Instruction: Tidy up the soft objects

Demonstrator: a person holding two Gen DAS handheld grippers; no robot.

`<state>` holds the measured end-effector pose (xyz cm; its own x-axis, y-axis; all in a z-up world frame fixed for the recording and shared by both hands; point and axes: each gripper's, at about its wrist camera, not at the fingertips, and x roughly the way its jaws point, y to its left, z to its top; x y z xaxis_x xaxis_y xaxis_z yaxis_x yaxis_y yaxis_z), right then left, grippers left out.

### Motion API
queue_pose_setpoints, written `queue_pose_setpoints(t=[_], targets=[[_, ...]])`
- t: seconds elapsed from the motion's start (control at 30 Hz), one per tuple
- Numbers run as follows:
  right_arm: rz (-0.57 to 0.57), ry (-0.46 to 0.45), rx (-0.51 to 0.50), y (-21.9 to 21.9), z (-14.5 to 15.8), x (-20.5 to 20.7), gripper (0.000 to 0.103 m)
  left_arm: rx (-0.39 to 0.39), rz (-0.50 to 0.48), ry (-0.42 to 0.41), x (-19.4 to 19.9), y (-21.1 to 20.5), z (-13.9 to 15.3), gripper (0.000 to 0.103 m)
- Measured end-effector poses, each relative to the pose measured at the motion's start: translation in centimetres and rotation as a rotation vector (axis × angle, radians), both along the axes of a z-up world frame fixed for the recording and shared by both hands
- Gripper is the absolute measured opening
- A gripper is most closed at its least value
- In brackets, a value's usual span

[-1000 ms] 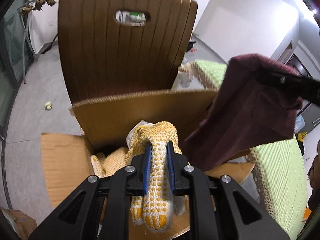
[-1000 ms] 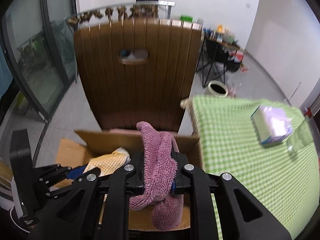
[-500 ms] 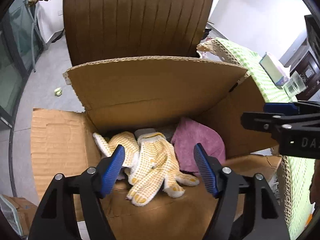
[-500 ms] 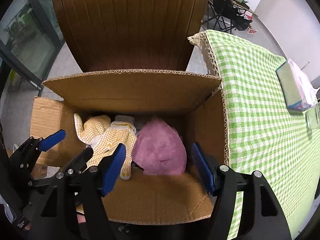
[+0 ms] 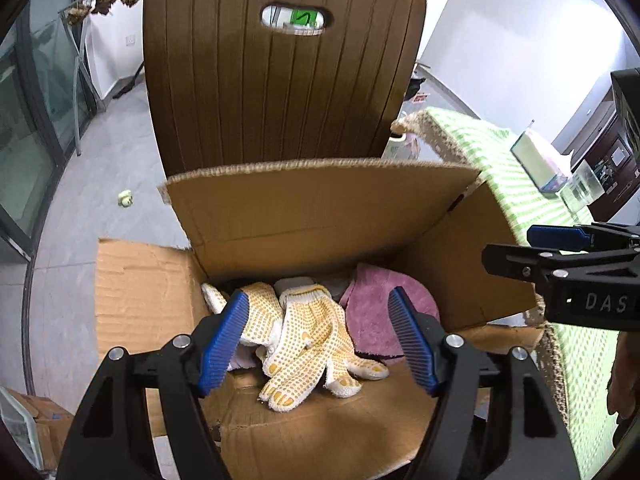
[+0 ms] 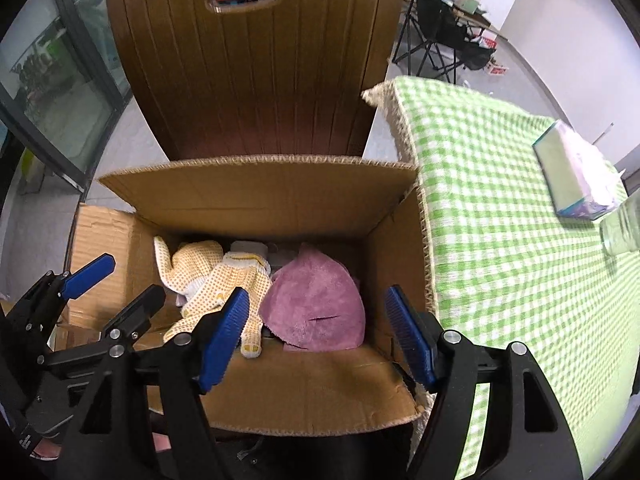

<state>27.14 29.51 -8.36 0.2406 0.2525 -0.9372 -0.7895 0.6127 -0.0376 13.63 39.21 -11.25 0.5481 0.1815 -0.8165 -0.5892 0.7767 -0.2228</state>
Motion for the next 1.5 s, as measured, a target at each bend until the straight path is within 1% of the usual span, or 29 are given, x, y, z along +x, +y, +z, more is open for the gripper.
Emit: queue_pose_setpoints(t=[0.07,0.13,0.17,0.27,0.37,0.4,0.47,0.53,0.57,0.6,0.63,0.7,0.77,0.8,0.87,1.1,1.23,1.33,1.43,1.5], targets=[[-0.003,-0.016,0.027,-0.6,1.2,-0.2,0.068,0.037,0.01,-0.021,-0.4,-0.7,1.5,0.069],[-0.006,-0.037,0.079,-1.5,2.8,-0.5,0.068,0.079,0.013,-0.044,-0.9,-1.4,3.4,0.069],[-0.006,-0.053,0.13,-2.3,4.1,-0.7,0.068,0.108,0.013,-0.069,-1.4,-2.0,4.7,0.069],[-0.011,-0.11,0.23,-4.2,7.2,-1.5,0.068,0.209,0.028,-0.153,-2.9,-3.9,8.9,0.07],[-0.024,-0.171,0.315,-6.5,10.4,-2.5,0.07,0.298,0.051,-0.221,-4.4,-5.7,12.4,0.08],[-0.027,-0.185,0.337,-7.1,11.2,-2.8,0.072,0.327,0.064,-0.247,-5.0,-6.3,13.5,0.085],[-0.031,-0.224,0.386,-8.7,12.9,-3.6,0.072,0.37,0.088,-0.282,-5.7,-7.3,14.8,0.092],[-0.032,-0.265,0.432,-10.1,14.2,-4.5,0.072,0.409,0.108,-0.319,-6.5,-8.4,16.0,0.092],[-0.027,-0.297,0.466,-10.9,14.8,-5.1,0.073,0.424,0.114,-0.333,-6.9,-9.0,16.6,0.093],[-0.028,-0.335,0.502,-11.8,15.3,-5.6,0.078,0.436,0.115,-0.34,-7.1,-9.5,17.0,0.094],[-0.032,-0.364,0.529,-12.5,15.5,-6.0,0.083,0.452,0.115,-0.351,-7.5,-9.9,17.4,0.094],[-0.049,-0.443,0.609,-14.3,15.6,-6.9,0.085,0.505,0.119,-0.386,-8.2,-11.0,17.8,0.094],[-0.066,-0.469,0.649,-15.5,15.1,-7.2,0.085,0.569,0.131,-0.405,-8.9,-12.0,18.0,0.095],[-0.072,-0.463,0.652,-16.0,14.8,-7.2,0.085,0.586,0.131,-0.41,-9.1,-12.4,18.1,0.095],[-0.079,-0.457,0.649,-16.3,14.2,-7.1,0.085,0.583,0.123,-0.404,-9.1,-12.9,18.1,0.095],[-0.084,-0.466,0.662,-17.2,13.9,-7.5,0.085,0.569,0.106,-0.398,-9.3,-13.1,18.3,0.095],[-0.103,-0.492,0.644,-17.9,13.9,-7.6,0.085,0.551,0.082,-0.399,-8.6,-13.4,18.2,0.095],[-0.165,-0.501,0.635,-20.3,13.5,-7.1,0.085,0.529,0.025,-0.401,-7.3,-14.7,18.0,0.095],[-0.236,-0.504,0.616,-23.0,13.0,-6.4,0.085,0.509,-0.062,-0.416,-5.5,-17.0,17.8,0.095],[-0.297,-0.511,0.59,-25.8,12.5,-5.9,0.085,0.488,-0.119,-0.431,-4.3,-18.9,17.4,0.095]])
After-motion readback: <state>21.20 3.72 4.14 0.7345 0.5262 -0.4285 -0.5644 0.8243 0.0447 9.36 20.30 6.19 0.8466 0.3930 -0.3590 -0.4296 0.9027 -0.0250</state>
